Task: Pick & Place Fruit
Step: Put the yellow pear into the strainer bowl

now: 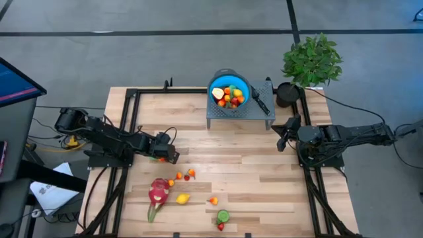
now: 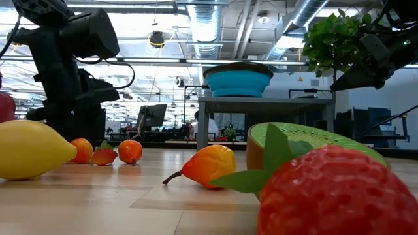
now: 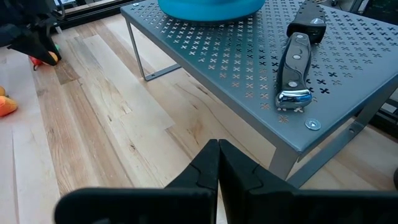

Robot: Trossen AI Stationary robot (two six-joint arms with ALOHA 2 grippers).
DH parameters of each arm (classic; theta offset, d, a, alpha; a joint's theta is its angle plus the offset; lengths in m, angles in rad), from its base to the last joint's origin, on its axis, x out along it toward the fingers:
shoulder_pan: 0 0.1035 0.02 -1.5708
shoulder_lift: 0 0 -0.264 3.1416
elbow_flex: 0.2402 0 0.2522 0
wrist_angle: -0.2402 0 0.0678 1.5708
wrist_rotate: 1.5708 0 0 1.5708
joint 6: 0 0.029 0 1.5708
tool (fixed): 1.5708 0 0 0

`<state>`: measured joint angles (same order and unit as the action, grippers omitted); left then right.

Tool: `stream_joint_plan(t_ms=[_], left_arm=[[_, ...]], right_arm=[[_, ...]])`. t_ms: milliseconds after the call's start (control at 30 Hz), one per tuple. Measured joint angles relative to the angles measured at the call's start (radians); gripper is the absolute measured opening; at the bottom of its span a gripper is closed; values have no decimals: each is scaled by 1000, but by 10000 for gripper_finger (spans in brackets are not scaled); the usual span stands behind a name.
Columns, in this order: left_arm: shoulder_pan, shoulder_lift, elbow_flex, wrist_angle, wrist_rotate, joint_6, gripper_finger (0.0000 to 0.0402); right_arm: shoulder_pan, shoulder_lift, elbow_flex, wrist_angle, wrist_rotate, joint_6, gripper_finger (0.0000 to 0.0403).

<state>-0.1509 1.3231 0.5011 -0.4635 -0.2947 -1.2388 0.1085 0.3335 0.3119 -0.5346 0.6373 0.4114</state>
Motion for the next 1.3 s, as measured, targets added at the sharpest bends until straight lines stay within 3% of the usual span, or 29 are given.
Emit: stream_joint_plan(t_ms=[667, 1133, 1300], left_arm=[[3, -68, 2, 197, -3, 39, 118], [3, -153, 2, 684, -20, 436, 116], [3, -152, 2, 772, -26, 508, 118]], right_arm=[[0, 0, 0, 0, 0, 0, 0], [0, 0, 0, -1, 0, 0, 0], [0, 0, 0, -1, 0, 0, 0]])
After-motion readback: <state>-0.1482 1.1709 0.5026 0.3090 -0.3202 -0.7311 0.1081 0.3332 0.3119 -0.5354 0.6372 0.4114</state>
